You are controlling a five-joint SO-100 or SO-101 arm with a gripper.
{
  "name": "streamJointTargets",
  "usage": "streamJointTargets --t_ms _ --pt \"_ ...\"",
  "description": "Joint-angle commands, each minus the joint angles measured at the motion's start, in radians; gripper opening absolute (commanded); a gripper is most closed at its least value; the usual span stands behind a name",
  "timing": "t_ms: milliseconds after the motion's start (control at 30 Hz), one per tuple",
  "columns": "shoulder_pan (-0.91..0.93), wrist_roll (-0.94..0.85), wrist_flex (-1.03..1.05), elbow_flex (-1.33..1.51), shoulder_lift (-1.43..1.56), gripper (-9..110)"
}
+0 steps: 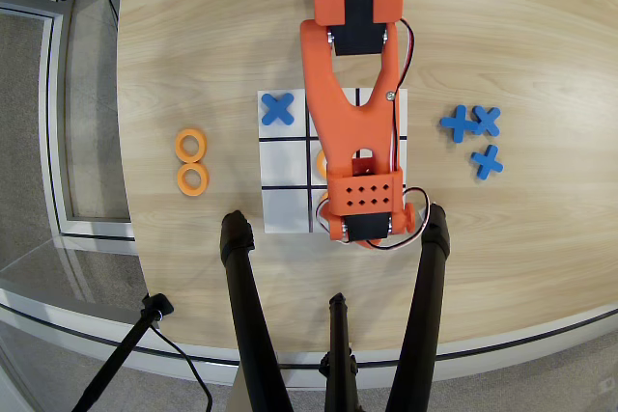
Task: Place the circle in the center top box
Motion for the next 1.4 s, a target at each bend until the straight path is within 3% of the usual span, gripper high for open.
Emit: streamJointTargets --t_ms 0,967,1367 --pt "0.02 -0.005 0.014 -0.063 0.012 0" --pt "0.02 -0.014 0.06 -0.152 -0.051 0" --pt "0.029 -0.037 0.144 -0.193 -0.023 13"
